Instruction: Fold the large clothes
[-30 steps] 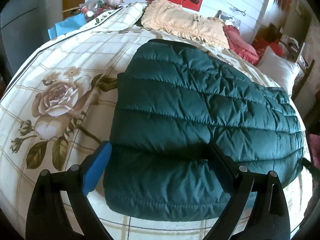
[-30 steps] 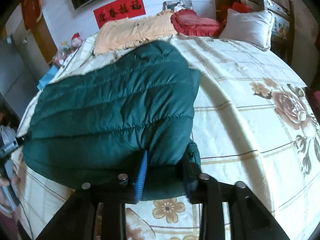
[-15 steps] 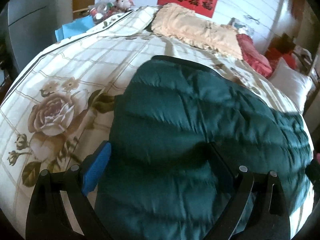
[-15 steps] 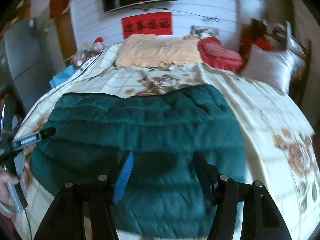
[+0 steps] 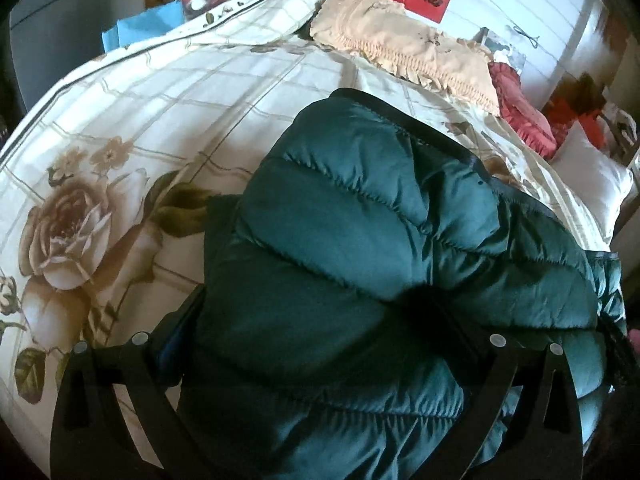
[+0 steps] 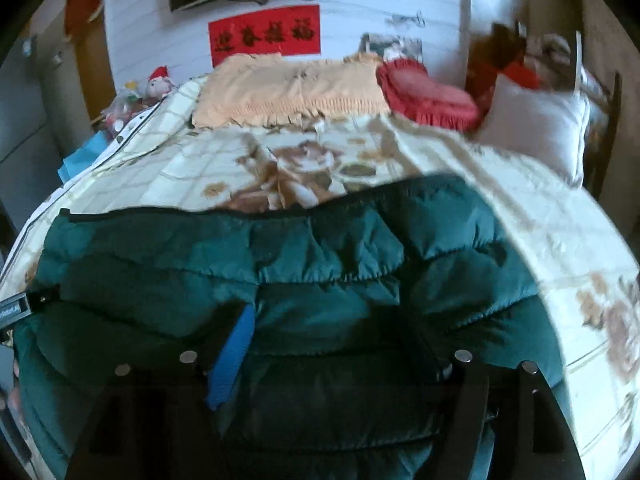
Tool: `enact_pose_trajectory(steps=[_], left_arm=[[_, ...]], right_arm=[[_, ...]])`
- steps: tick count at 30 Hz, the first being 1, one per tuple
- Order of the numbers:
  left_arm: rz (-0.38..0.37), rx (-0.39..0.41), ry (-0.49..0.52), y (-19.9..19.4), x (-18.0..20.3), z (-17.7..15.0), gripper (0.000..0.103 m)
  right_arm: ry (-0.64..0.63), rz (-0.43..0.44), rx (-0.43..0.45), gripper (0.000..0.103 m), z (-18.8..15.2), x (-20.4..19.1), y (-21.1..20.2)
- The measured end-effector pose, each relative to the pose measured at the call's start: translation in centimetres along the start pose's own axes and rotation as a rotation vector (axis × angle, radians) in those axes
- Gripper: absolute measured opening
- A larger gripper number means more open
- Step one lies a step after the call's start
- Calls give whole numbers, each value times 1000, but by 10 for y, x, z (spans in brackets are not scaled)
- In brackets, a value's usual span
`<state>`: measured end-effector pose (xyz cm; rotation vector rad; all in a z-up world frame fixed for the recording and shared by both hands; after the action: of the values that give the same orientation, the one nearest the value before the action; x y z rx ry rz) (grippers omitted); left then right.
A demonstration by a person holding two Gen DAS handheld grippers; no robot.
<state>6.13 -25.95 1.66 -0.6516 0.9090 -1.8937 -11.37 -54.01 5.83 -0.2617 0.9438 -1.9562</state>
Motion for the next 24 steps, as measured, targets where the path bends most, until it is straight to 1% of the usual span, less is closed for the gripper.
enact_pose_trajectory(steps=[4,6,7,9,10,13,15,20,24], left_arm=[[6,6,1,-1,0,-1,103],[-1,6,-3,-8,0,-3,103],[-4,8,-5,-11,0,-4,103],[-9,20,-7,-24,-1,-10,103],[-12,24,-5,-30,0,-12,103],[-39,48,11,-58,2,-26,102],[-49,62,21,-72,4,-35,102],[-74,86,64,-106,15,-64,102],[-62,103,88,-124,21,-84,102]], right_arm=[[-26,-22,-20,72,-3,-4,-2],[-13,0,-27,73,-3,-2,-13],[1,26,-28,75,-5,1,-24],[28,80,-16,92,-10,6,-47],[37,95,-5,93,-14,8,-58],[38,138,11,94,-28,16,-90],[47,159,5,95,-42,24,-110],[98,176,-24,95,-73,47,-132],[127,164,-51,95,-93,65,-137]])
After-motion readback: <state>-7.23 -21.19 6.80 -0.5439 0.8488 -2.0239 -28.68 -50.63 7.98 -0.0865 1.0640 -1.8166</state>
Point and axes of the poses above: each gripper's, at about its wrist camera, not at the fingertips, and y roughly the way its jaws point, x to its right, z to its top, the point moved 4 cm from there along y, roughly the way its jaws point, and after that the axes turned 12 degrees about y, right-handed, at the moved point
